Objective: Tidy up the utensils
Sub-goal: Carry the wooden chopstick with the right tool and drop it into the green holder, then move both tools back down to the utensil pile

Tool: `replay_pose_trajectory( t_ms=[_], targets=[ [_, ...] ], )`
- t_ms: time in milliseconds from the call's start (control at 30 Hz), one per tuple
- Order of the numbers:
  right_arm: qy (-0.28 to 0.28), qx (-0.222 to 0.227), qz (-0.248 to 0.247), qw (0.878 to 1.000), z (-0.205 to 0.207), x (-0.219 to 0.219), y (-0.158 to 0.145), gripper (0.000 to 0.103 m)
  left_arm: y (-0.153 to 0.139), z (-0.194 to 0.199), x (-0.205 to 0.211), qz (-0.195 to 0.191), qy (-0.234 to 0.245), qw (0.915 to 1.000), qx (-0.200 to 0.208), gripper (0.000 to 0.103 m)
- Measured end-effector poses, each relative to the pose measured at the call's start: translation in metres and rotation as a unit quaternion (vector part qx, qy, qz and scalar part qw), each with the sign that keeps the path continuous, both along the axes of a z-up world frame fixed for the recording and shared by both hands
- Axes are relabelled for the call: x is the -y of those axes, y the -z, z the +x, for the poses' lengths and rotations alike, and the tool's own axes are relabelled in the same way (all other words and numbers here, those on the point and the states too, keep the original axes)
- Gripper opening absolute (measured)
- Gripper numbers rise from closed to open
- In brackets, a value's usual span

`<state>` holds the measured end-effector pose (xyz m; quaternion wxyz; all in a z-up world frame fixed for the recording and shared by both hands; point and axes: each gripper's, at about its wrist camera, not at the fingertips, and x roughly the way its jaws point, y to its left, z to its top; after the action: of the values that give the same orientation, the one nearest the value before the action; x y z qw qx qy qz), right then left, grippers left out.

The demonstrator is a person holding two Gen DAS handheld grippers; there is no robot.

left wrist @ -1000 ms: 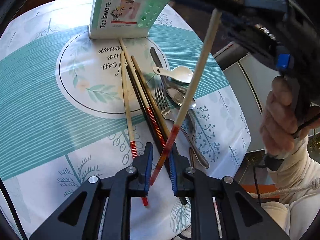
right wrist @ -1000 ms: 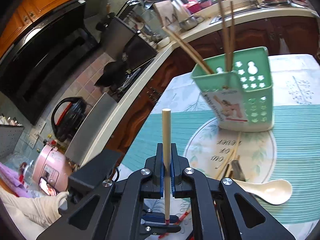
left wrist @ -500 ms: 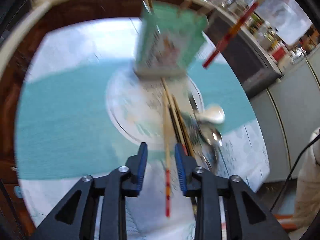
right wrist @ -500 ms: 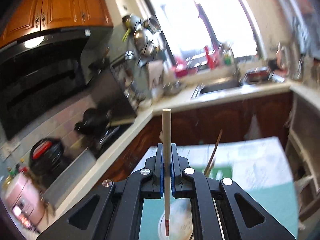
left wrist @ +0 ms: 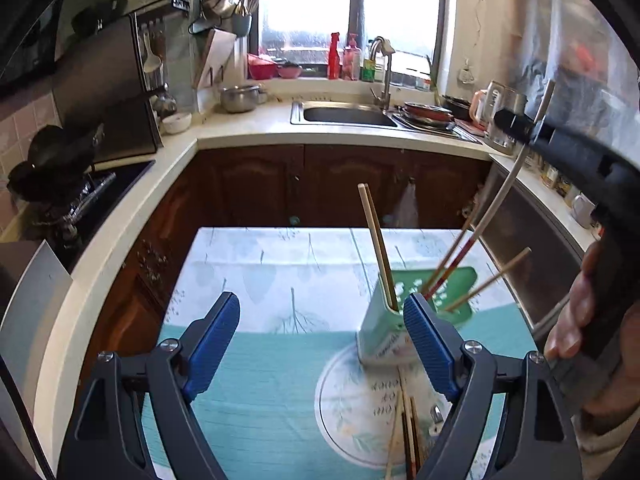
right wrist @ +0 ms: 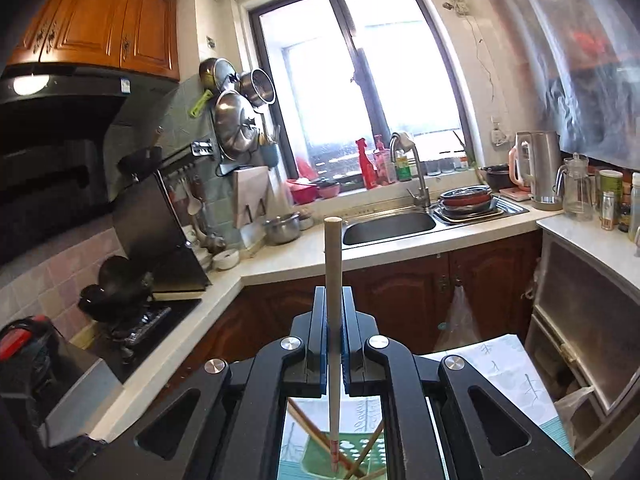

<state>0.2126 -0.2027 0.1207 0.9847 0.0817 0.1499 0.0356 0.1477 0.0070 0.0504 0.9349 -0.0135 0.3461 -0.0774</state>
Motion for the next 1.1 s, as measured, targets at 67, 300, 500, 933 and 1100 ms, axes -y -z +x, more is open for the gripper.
replay_pose_trajectory(
  t_ms=[67, 300, 500, 933, 1100],
  targets=[
    [0.006, -0.002, -0.019, 1.0, 0.015, -0.011, 0.012, 0.005, 0.0, 0.005, 0.002, 0.003, -0.011, 0.9999, 0.011, 0.083],
    [-0.017, -0.089, -0.057, 0.994, 0.067, -0.033, 0.07, 0.022, 0.018, 0.021, 0.003, -0.013, -0.025, 0.9996, -0.007, 0.083],
    [-0.021, -0.061, -0.053, 0.997, 0.049, -0.031, 0.078, 0.035, 0.035, 0.019, 0.0, -0.008, -0.02, 0.9992, -0.034, 0.083],
    [-0.045, -0.093, -0.02, 0.994, -0.096, -0.009, 0.07, 0.035, 0.093, -0.024, 0.027, 0.017, 0.086, 0.9864, -0.139, 0.078],
    [-0.067, -0.18, -0.027, 0.981, -0.145, -0.004, 0.124, 0.031, 0.124, -0.039, 0.044, 0.023, 0.112, 0.9765, -0.183, 0.067]
  ],
)
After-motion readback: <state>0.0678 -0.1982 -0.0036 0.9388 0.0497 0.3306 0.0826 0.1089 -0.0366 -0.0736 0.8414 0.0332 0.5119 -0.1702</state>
